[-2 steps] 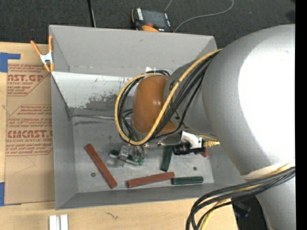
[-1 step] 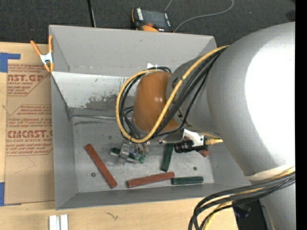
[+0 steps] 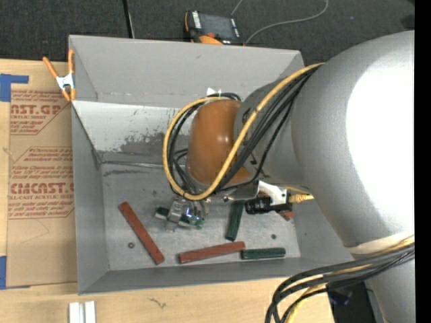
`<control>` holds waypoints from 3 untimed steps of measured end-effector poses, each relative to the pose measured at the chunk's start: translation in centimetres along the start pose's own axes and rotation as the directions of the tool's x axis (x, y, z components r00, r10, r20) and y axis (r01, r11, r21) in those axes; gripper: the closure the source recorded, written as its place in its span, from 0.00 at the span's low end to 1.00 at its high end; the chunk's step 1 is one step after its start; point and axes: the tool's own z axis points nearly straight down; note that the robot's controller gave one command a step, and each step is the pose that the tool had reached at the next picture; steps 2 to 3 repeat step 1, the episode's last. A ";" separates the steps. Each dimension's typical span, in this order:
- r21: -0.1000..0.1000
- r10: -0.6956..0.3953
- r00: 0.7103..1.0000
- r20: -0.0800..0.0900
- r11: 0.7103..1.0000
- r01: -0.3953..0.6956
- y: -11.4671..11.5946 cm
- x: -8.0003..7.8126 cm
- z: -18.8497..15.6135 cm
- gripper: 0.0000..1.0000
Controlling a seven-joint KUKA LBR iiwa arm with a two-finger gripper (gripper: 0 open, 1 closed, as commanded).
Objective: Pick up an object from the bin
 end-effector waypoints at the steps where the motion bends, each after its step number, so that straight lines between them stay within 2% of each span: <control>1: -0.004 -0.001 1.000 0.006 1.000 0.001 0.2 -0.1 -7.0 1.00; 3: -0.004 -0.001 1.000 0.006 1.000 0.001 0.2 -0.1 -7.0 1.00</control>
Offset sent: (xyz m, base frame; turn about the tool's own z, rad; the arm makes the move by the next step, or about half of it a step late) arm 0.0000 0.0002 0.0666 0.0000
